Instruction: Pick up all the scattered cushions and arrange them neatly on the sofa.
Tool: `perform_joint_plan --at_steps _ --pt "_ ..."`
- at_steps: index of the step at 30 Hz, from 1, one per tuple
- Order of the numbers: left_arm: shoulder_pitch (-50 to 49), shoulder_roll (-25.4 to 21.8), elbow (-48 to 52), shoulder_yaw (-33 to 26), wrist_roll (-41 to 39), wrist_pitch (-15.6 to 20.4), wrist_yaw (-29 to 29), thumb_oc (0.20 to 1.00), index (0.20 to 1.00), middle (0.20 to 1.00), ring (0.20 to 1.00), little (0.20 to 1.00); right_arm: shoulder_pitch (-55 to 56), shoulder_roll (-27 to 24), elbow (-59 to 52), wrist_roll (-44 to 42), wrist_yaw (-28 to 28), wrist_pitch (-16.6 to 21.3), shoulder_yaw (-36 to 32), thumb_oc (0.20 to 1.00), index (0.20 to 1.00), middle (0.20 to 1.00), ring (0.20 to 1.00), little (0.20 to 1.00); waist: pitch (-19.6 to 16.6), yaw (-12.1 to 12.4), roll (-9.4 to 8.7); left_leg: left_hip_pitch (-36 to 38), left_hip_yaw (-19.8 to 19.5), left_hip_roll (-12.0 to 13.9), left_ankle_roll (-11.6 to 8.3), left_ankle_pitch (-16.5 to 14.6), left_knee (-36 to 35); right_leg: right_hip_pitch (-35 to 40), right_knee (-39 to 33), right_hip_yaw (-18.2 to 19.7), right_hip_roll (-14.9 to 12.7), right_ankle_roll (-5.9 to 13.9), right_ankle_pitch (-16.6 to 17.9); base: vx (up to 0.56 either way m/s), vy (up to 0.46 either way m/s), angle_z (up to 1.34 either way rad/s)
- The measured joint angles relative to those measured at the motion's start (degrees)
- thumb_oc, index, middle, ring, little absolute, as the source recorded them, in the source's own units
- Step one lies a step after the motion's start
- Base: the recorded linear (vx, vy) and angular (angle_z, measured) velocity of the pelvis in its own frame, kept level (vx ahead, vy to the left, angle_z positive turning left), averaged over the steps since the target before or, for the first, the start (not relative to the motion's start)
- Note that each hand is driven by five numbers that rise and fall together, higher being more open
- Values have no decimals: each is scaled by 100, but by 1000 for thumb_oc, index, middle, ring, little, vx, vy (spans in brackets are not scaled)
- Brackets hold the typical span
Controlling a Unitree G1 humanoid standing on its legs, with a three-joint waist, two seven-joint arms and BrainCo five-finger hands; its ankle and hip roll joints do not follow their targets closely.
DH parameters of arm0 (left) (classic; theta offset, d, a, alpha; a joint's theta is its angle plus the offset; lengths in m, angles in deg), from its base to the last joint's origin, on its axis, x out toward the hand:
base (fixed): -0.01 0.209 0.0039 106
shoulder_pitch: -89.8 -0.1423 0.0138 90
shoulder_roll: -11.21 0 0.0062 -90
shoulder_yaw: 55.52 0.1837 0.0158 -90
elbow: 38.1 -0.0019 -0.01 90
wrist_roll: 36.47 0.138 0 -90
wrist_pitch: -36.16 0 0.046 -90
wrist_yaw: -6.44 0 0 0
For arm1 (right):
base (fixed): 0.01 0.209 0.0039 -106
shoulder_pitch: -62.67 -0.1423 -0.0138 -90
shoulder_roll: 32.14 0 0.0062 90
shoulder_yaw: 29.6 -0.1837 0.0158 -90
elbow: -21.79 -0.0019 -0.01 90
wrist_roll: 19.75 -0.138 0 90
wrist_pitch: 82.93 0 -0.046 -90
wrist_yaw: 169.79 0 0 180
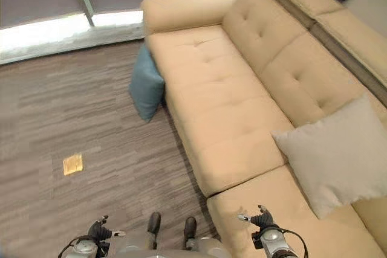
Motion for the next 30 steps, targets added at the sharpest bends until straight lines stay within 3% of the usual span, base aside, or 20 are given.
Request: perform_joint_plan --at_steps 1,2,3,4,7,9,10,11,12,14,16,17,18,21,23,25,27,28,29,30 --pt "38 24 2 -7 3 3 -2 1000 1000 1000 1000 1000 50 -4 12 2 -3 27 5 1000 1000 1000 1000 1000 8 -174 -35 24 954 107 3 -130 112 137 -5 -336 -180 -38 -85 114 67 125" --pt "108 20 15 -11 4 11 2 1000 1000 1000 1000 1000 128 -6 32 3 -4 6 -17 1000 1000 1000 1000 1000 -1 -189 -28 119 1548 212 -6 -124 113 208 -3 -472 -289 30 -170 146 78 105" --pt "115 17 18 -15 8 13 2 1000 1000 1000 1000 1000 131 1 29 3 -4 -6 -26 1000 1000 1000 1000 1000 -15 -181 17 244 1785 279 7 -121 46 268 15 -481 -302 110 -195 136 66 72" --pt "78 -11 12 20 50 0 1 1000 1000 1000 1000 1000 192 59 29 4 -5 -12 -29 1000 1000 1000 1000 1000 -112 -319 64 483 1730 239 206 62 -197 376 97 -568 -361 329 -289 191 122 40" --pt "86 -134 9 57 67 -7 0 1000 1000 1000 1000 1000 271 356 44 181 -12 -39 -51 1000 1000 1000 1000 1000 -294 -321 -167 770 1740 -116 424 -20 -487 373 420 -508 -683 609 -468 188 214 15" --pt "208 -145 11 46 70 -8 -1 1000 1000 1000 1000 1000 243 399 37 225 -45 -62 -49 1000 1000 1000 1000 1000 -310 -288 -171 847 1713 -240 560 -86 -530 168 1000 -271 -871 818 -608 101 213 12" --pt "331 -161 9 17 67 -14 -3 1000 1000 1000 1000 1000 58 376 34 227 -53 -102 -24 1000 1000 1000 1000 1000 -234 -309 -58 856 1612 -267 672 -138 -515 -390 2255 -22 -1029 957 -734 142 156 22" --pt "388 -181 18 26 66 -9 2 1000 1000 1000 1000 1000 24 365 32 228 -53 -117 3 1000 1000 1000 1000 1000 -203 -321 -16 890 1530 -274 723 -156 -521 -740 2960 167 -1080 1032 -774 115 82 50" --pt "477 -249 32 56 57 -4 4 1000 1000 1000 1000 1000 26 387 -5 232 -67 -116 115 1000 1000 1000 1000 1000 -179 -330 11 973 1322 -358 790 -284 -551 -1245 3721 722 -948 1294 -1093 222 63 70" --pt "390 -264 31 57 49 -2 7 1000 1000 1000 1000 1000 37 378 -41 231 -64 -116 213 1000 1000 1000 1000 1000 -176 -325 -79 1069 1142 -496 701 -325 -550 -1740 3365 1154 -412 1179 -1236 254 15 72" --pt "335 -173 -48 18 46 -25 4 1000 1000 1000 1000 1000 11 346 -108 232 -60 -113 319 1000 1000 1000 1000 1000 -89 -339 -41 1141 932 -542 718 -403 -549 -1963 2415 1469 87 992 -957 264 -53 60" --pt "339 -90 -78 3 47 -38 0 1000 1000 1000 1000 1000 34 348 -89 231 -59 -116 319 1000 1000 1000 1000 1000 -19 -346 -9 1190 741 -573 688 -453 -549 -2041 1916 1458 203 914 -614 254 -100 106" --pt "357 -53 -124 6 50 -48 0 1000 1000 1000 1000 1000 98 354 -61 231 -57 -128 299 1000 1000 1000 1000 1000 -14 -424 -33 1226 460 -631 649 -501 -553 -1987 1513 1463 163 885 -387 269 -134 139" --pt "240 -27 -95 10 52 -49 2 1000 1000 1000 1000 1000 272 343 93 230 -53 -136 206 1000 1000 1000 1000 1000 -47 -440 45 1587 -239 -499 467 -731 -482 -1394 1122 1192 154 351 280 234 -142 134" --pt "117 -36 -107 -20 51 -53 3 1000 1000 1000 1000 1000 229 338 69 231 -51 -124 165 1000 1000 1000 1000 1000 -64 -394 99 1378 -201 -424 197 -883 329 -820 472 951 182 -22 376 159 -79 74" --pt "60 1 -229 -121 50 -66 2 1000 1000 1000 1000 1000 148 309 24 231 -43 -65 228 1000 1000 1000 1000 1000 -42 -279 -88 703 136 -465 -256 -1115 1902 -242 -26 1027 20 -189 374 130 -17 14" --pt "35 -14 -216 -117 50 -70 2 1000 1000 1000 1000 1000 81 300 30 232 -47 -68 302 1000 1000 1000 1000 1000 -39 -285 -166 376 547 -201 -255 -1050 1561 -43 -26 992 17 -239 214 210 -18 3" --pt "21 -19 -218 -98 50 -82 0 1000 1000 1000 1000 1000 -49 300 35 237 -44 -94 306 1000 1000 1000 1000 1000 -28 -271 -218 244 463 -158 -251 -846 711 104 -29 1055 31 -221 80 294 23 -31" --pt "67 -21 -215 -99 46 -77 0 1000 1000 1000 1000 1000 -98 269 96 285 -42 -109 315 1000 1000 1000 1000 1000 -51 -246 -220 13 428 -118 -274 -333 -143 238 -54 1120 66 -109 -60 239 46 -33" --pt "45 -22 -221 -93 46 -76 0 1000 1000 1000 1000 1000 -126 261 133 323 -36 -114 316 1000 1000 1000 1000 1000 -54 -211 -193 -103 388 -72 -315 -164 -275 282 -54 1149 88 -96 -106 239 64 -45"
